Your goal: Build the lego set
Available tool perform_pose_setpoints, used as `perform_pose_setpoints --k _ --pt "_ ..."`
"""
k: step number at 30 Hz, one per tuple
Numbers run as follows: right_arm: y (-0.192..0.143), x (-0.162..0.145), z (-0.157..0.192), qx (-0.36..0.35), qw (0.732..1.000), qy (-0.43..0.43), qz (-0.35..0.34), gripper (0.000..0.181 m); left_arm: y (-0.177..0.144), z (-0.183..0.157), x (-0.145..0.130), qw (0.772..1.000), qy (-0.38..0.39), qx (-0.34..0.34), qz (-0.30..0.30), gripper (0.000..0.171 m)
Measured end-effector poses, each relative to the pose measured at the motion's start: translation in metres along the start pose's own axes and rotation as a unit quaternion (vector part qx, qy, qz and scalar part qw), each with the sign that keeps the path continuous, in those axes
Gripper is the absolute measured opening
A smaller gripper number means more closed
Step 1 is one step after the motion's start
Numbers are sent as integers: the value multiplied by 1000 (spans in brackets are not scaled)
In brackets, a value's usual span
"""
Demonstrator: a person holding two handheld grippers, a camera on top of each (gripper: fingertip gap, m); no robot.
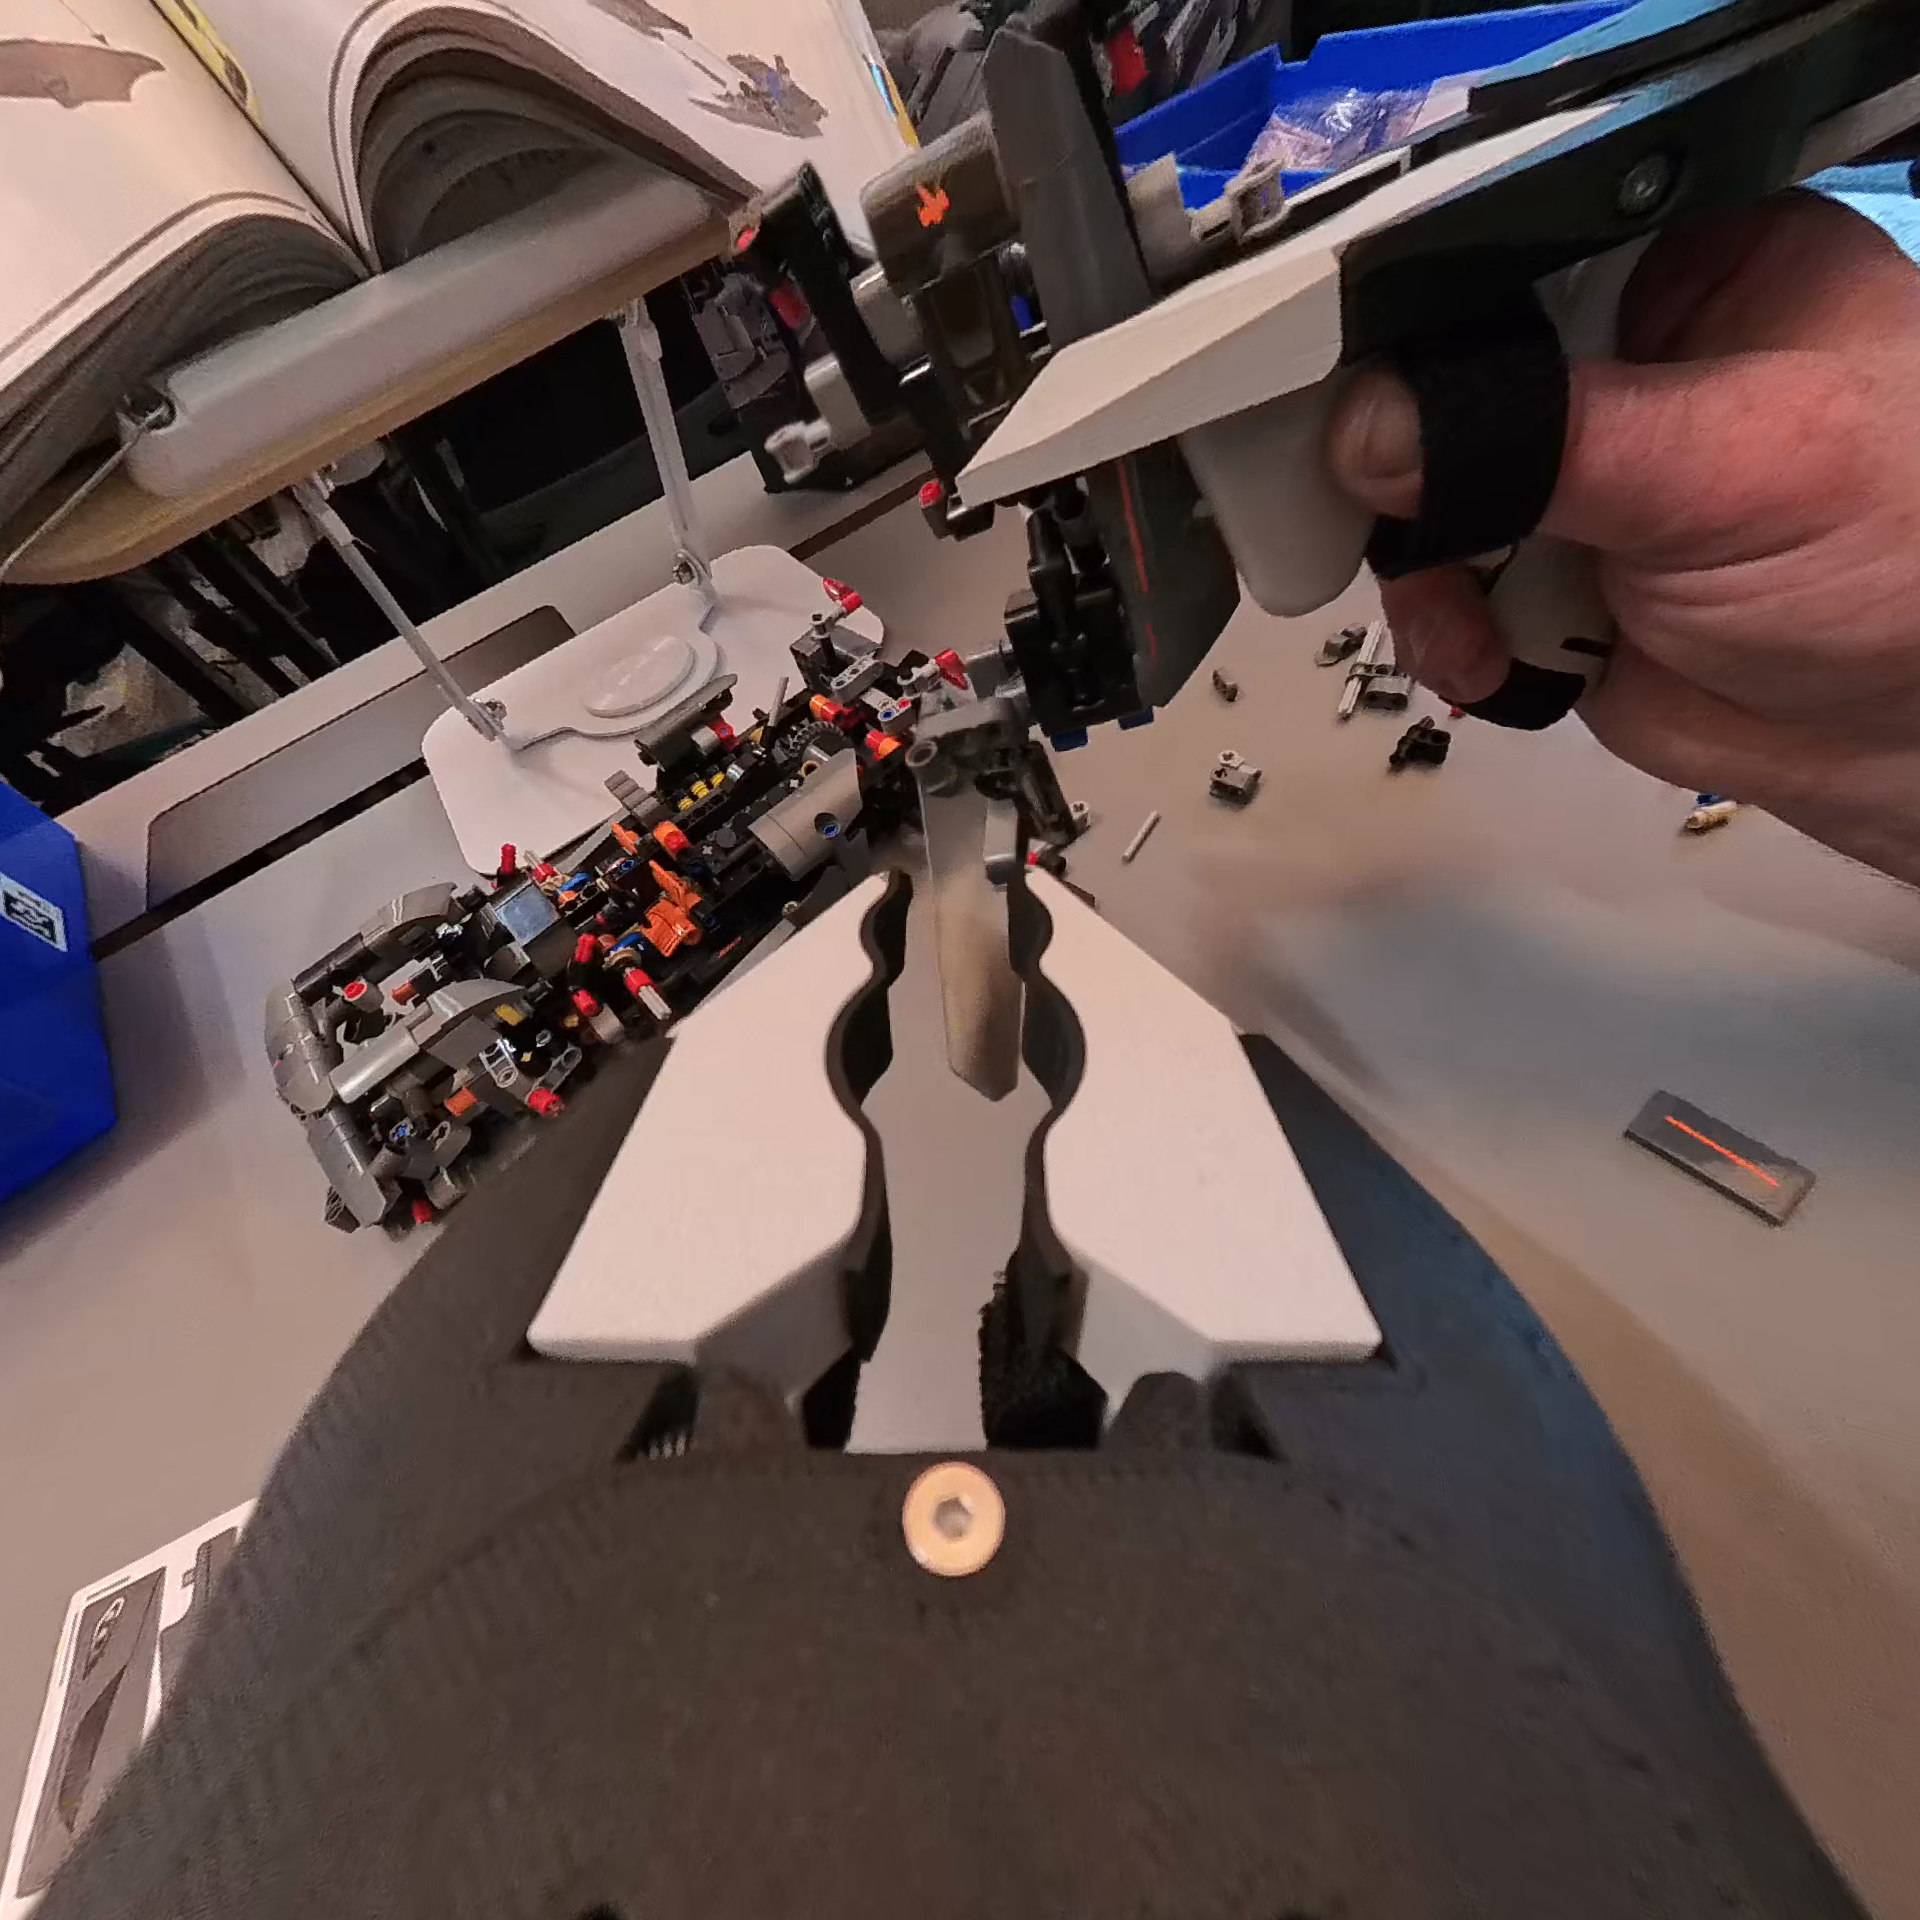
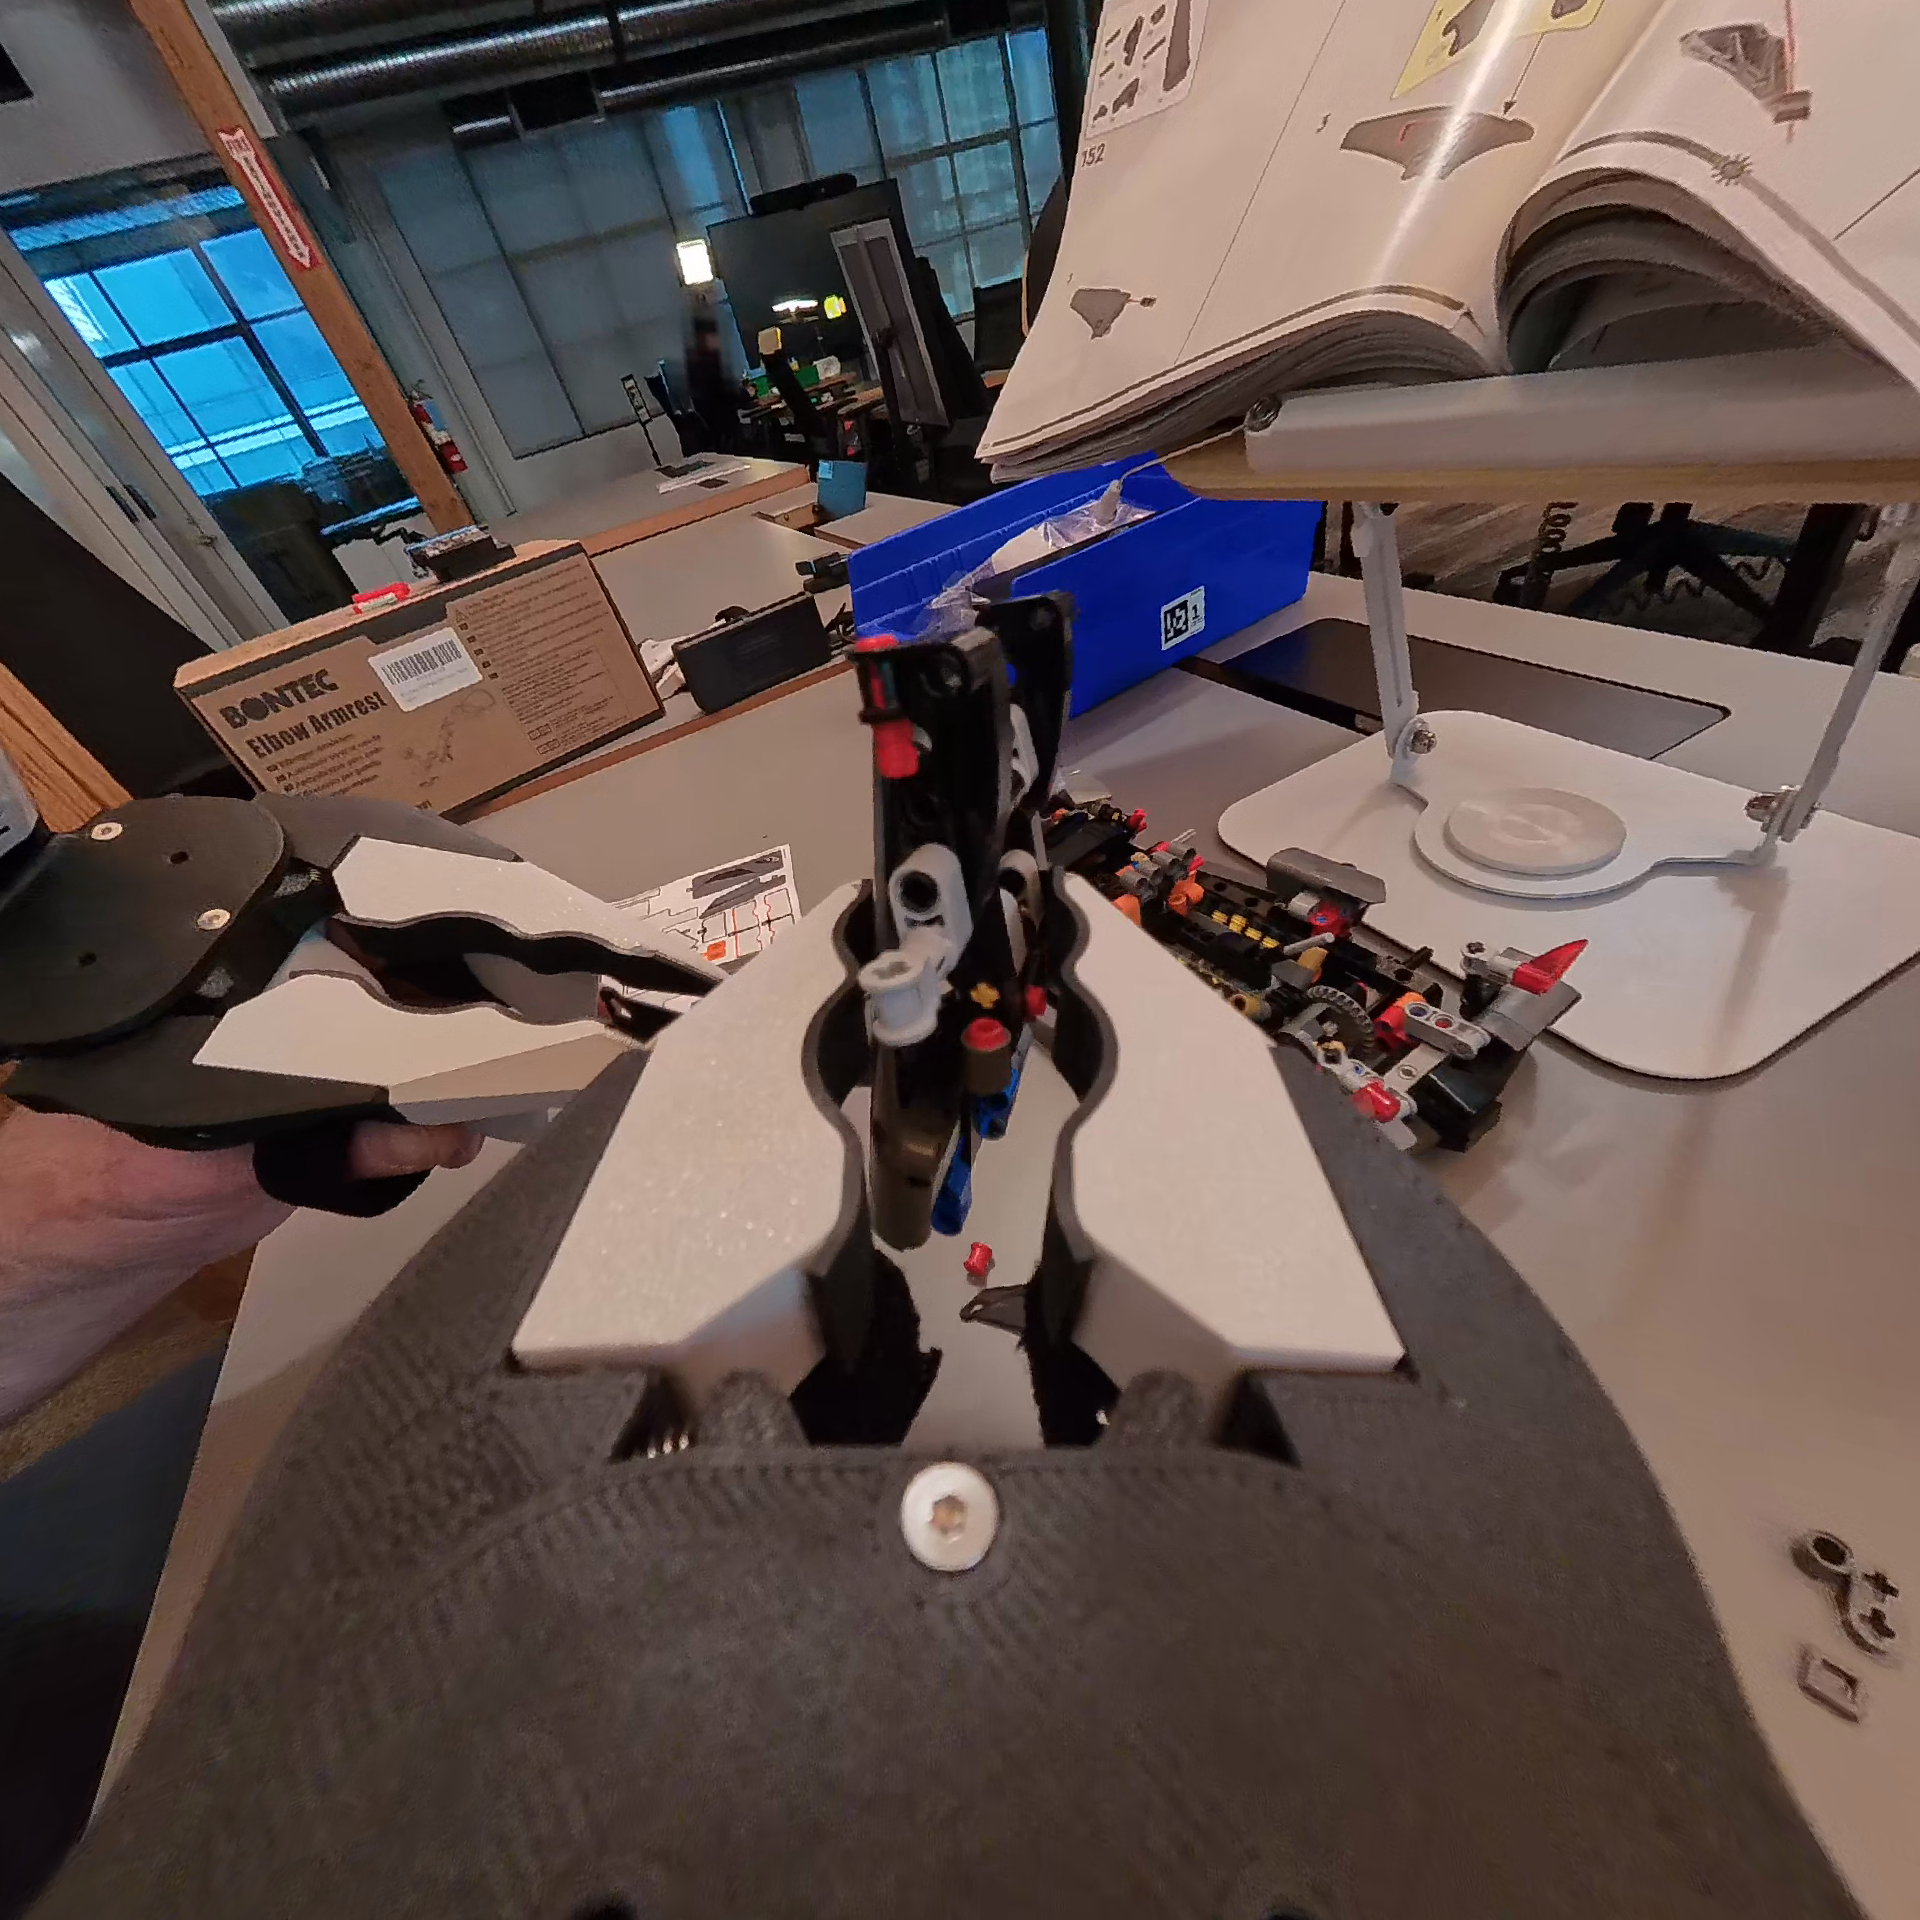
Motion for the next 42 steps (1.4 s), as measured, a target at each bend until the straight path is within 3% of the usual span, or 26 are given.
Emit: perform_pose_setpoints --k 15,22,35,39,42 --pt "8 -10 -2 14 1000 14 15 28 -6 7 -7 1000 -28 -10 -8 18" --pt "7 -11 -6 35 999 42 2 27 -16 18 -10 996 -75 -26 -28 21" --pt "1 -10 -17 169 972 150 -64 27 -21 33 -12 985 -149 -72 -54 23" --pt "-2 -8 -18 205 962 161 -79 27 -21 35 -14 974 -191 -103 -58 22" --pt "-2 -7 -14 232 958 150 -77 27 -20 33 -13 948 -262 -167 -75 24"
Point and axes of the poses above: each gripper's, where its closed fingertips meet, y out along the fingers, x out of its top, z = x × y across the jaws, the point moved 8 cm from there along -y, back along the fingers, and after that the axes turned 6 degrees about x, right-handed, at the moved point
